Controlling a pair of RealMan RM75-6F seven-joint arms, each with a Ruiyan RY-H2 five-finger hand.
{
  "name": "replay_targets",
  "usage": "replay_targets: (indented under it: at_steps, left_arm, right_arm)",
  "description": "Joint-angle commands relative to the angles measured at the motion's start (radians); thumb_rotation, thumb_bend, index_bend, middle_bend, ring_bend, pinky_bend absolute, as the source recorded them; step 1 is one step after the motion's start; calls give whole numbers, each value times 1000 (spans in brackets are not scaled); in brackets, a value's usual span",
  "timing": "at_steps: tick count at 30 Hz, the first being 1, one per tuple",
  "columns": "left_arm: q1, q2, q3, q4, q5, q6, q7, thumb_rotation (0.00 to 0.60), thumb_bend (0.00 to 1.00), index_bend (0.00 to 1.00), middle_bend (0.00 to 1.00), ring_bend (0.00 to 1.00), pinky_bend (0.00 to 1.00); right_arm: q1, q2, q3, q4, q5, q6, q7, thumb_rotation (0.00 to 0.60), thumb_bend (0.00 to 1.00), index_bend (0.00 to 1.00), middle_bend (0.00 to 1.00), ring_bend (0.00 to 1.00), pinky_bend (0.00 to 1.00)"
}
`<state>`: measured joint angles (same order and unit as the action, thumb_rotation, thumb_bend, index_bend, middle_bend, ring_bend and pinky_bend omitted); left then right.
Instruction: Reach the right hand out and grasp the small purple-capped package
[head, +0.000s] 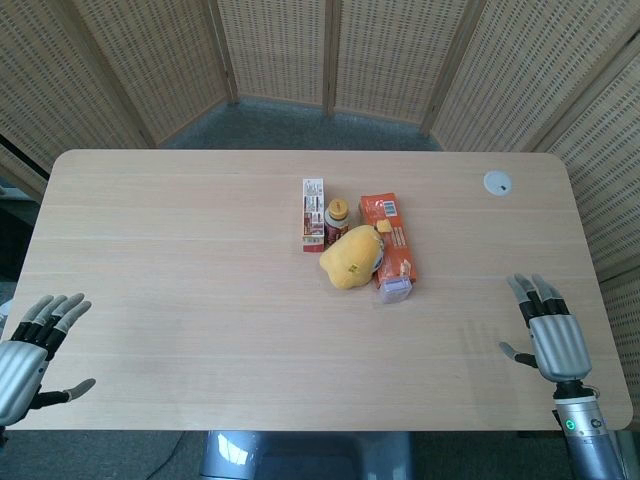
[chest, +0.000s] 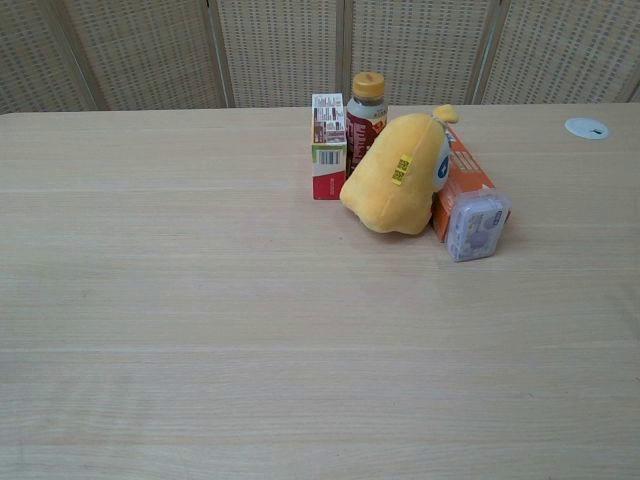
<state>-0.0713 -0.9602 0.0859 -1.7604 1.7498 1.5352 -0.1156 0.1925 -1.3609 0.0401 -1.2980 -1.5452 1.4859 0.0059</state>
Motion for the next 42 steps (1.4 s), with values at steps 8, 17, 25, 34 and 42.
replay_targets:
  at_steps: [8, 17, 25, 34, 42]
  left_arm:
    - [7, 3, 1, -4, 8, 18, 1, 600, 63, 87, 0, 0, 0]
    - [0, -2, -5, 2, -11, 0, -2, 600, 63, 87, 0, 0, 0]
    - [1, -4, -9, 1, -18, 3, 3, 600, 64, 87, 0, 0, 0]
    - [3, -2, -10, 3, -21, 6, 2, 600, 63, 87, 0, 0, 0]
    - [-1, -1, -12, 8, -26, 0, -6, 600, 64, 86, 0, 0, 0]
  right_arm:
    - [3, -5, -2, -2, -12, -11, 15, 600, 0, 21, 4, 0, 160]
    - [78, -63, 7, -3, -36, -108, 38, 600, 0, 31, 29, 0, 160]
    - [183, -157, 28, 53, -54, -215, 46, 600, 0, 109, 86, 7, 161]
    - [245, -270, 38, 168, -41, -275, 72, 600, 0, 139, 178, 46, 160]
    - [282, -337, 53, 229, -13, -310, 72, 600, 0, 147, 206, 60, 160]
